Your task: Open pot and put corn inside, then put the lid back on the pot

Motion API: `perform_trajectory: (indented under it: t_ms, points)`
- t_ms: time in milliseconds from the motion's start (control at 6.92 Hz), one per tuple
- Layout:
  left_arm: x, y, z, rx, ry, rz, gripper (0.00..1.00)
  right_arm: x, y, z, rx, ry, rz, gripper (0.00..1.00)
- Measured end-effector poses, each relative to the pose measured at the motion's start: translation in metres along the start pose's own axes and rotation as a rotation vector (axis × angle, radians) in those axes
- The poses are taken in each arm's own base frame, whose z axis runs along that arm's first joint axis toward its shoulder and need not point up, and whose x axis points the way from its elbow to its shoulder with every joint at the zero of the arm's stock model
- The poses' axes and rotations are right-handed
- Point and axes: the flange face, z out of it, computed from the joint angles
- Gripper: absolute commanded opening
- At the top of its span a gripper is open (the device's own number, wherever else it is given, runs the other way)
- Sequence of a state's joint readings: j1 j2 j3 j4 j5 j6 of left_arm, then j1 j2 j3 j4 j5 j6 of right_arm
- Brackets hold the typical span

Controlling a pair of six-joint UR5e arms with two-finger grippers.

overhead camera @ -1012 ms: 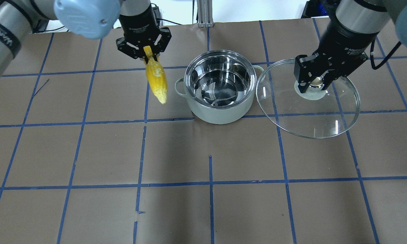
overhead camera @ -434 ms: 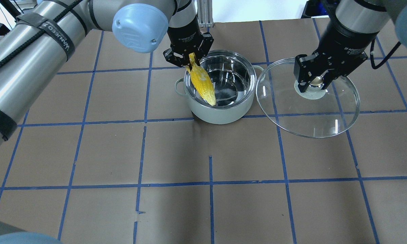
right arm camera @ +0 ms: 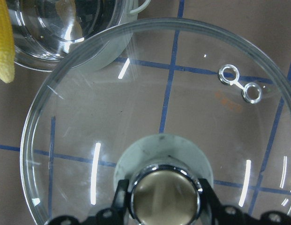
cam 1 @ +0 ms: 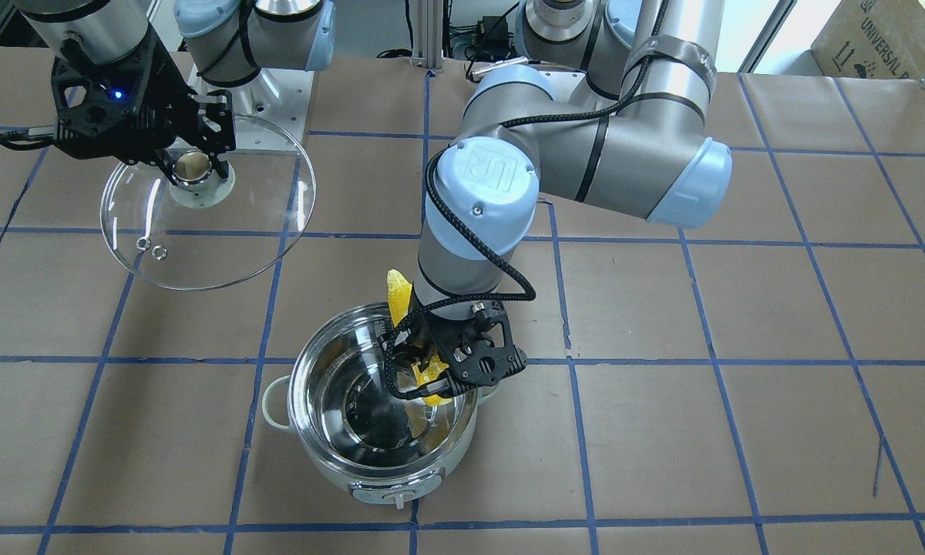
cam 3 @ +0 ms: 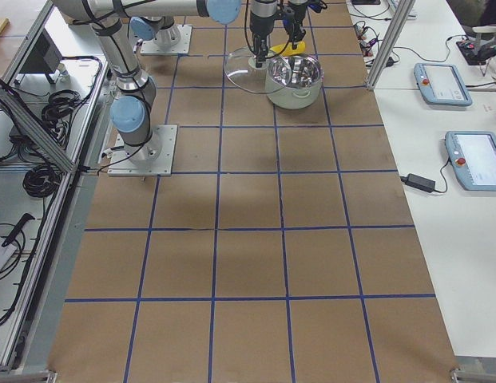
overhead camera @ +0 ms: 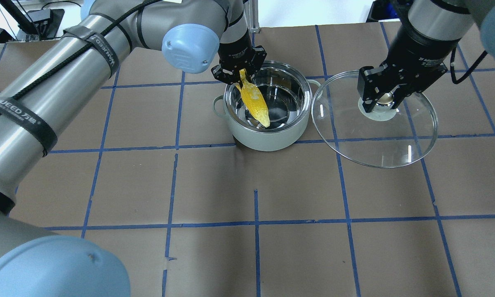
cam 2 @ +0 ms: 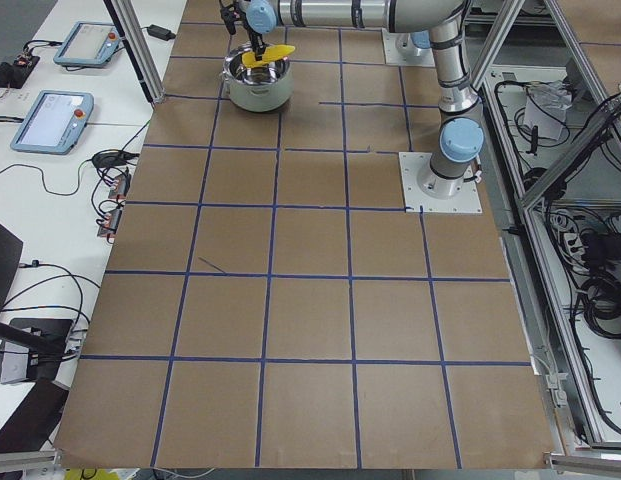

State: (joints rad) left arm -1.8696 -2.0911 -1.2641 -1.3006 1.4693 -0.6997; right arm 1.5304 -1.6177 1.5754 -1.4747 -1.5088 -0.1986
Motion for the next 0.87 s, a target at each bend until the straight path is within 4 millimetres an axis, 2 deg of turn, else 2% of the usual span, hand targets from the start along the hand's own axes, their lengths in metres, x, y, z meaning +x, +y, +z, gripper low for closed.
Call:
perform_trajectory:
  t_ms: [145, 289, 434, 578, 867]
  points:
    - [0.002, -0.003, 0.007, 0.000, 0.002, -0.010, 0.05, 0.000, 0.000, 0.000, 0.000, 0.001, 0.000, 0.32]
    - [0.004, -0.004, 0.010, -0.004, 0.007, -0.023, 0.31, 0.000, 0.000, 0.000, 0.000, 0.000, 0.000, 0.32]
    - [0.005, -0.005, 0.012, -0.008, 0.011, -0.031, 0.82, 0.000, 0.000, 0.001, -0.001, -0.001, 0.001, 0.32]
    - [0.007, -0.006, 0.015, -0.005, 0.015, -0.033, 1.00, 0.000, 0.000, 0.001, -0.001, -0.001, 0.001, 0.32]
    - [0.008, -0.009, 0.016, 0.002, 0.025, -0.031, 1.00, 0.000, 0.000, 0.001, 0.000, 0.000, -0.001, 0.32]
